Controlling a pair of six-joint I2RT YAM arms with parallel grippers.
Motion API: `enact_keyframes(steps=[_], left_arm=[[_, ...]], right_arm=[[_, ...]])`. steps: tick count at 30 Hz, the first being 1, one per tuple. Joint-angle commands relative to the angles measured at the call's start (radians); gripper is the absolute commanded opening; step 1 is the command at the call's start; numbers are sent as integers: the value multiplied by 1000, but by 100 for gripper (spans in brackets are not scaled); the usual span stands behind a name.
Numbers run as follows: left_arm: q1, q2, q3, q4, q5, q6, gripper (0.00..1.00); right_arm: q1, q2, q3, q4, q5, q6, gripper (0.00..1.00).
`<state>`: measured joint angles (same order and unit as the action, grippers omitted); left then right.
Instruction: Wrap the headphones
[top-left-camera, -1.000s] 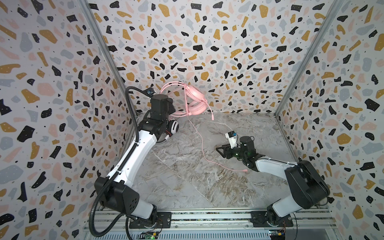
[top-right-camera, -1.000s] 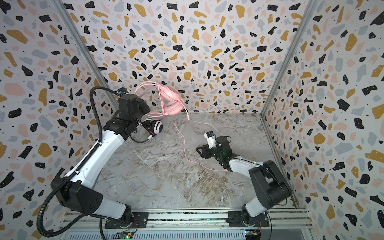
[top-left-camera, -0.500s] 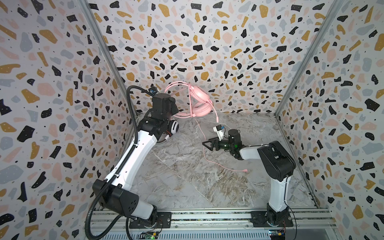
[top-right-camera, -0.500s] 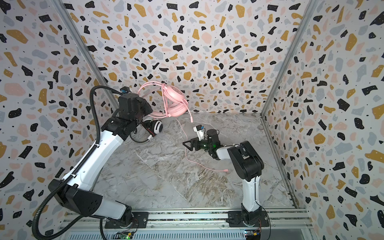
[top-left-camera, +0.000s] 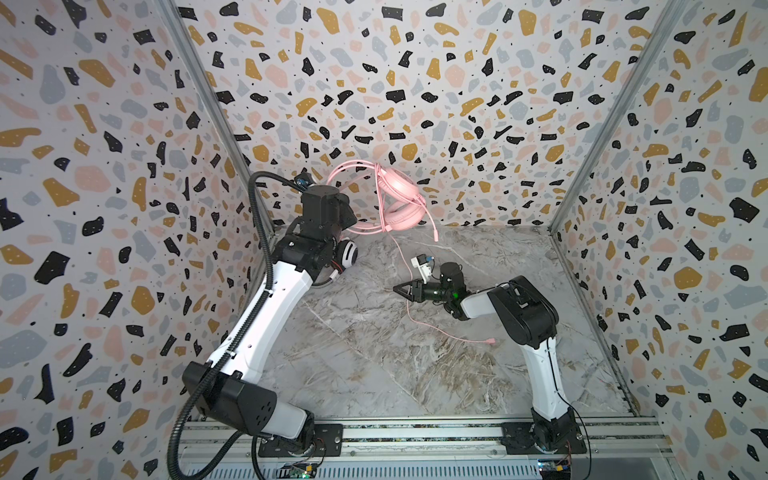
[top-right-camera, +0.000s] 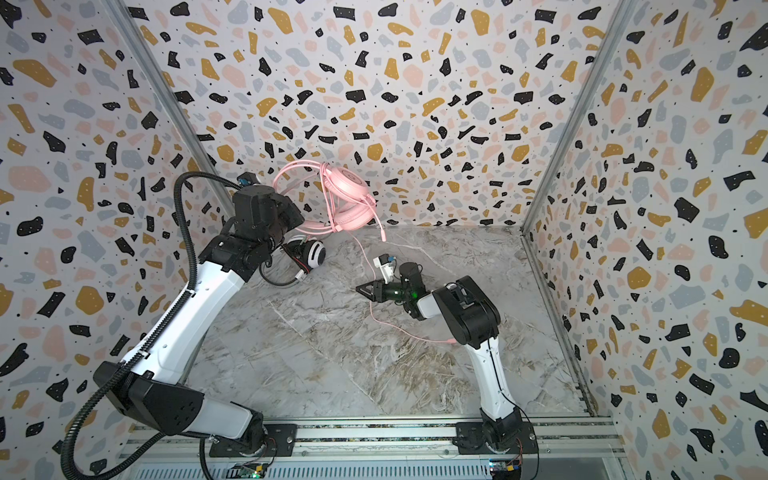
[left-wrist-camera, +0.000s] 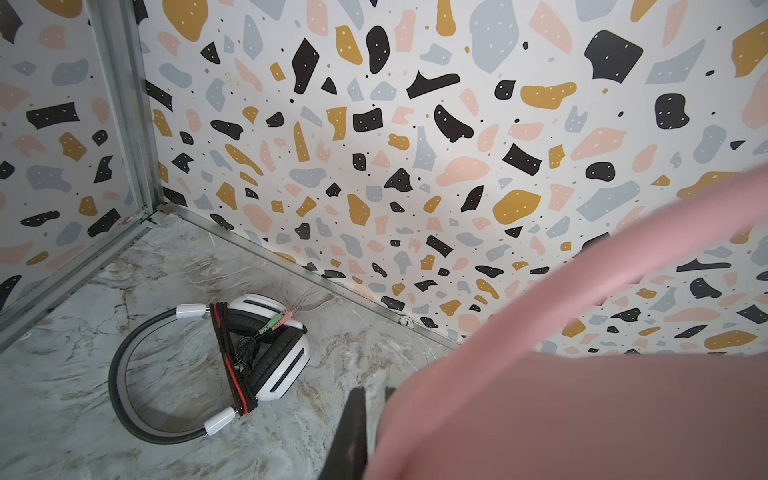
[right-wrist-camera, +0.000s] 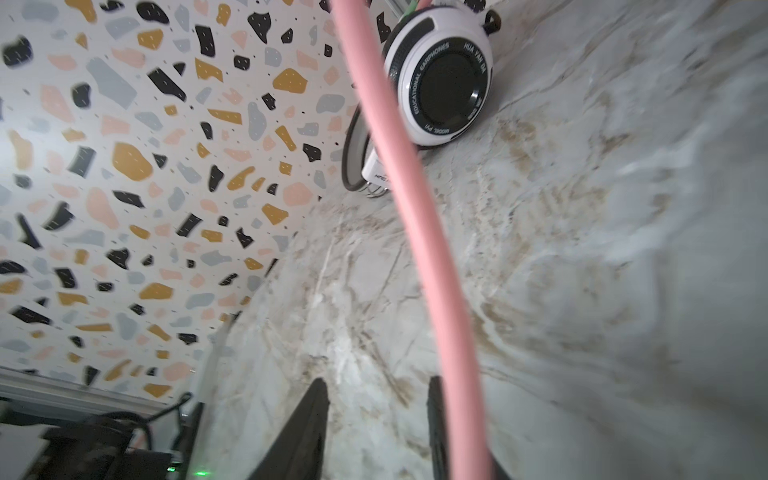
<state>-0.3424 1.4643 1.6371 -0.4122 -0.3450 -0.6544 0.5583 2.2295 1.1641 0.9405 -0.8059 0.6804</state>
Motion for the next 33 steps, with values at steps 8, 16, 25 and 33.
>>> enact_keyframes(steps=[8,16,25,33], left_arm=[[45,-46,-28,204,-86,-30,0],[125,16,-21,239,-89,-69,0],[135,71,-41,268,-93,-94,0],[136,78,-85,277,-139,-71,0]], right_arm=[[36,-205,-286,245,-22,93,0],[106,-510,-566,121,42,5,0],[327,-774,-553,-392,244,-293,0],[393,-990,-417,-710,382,-439,0]])
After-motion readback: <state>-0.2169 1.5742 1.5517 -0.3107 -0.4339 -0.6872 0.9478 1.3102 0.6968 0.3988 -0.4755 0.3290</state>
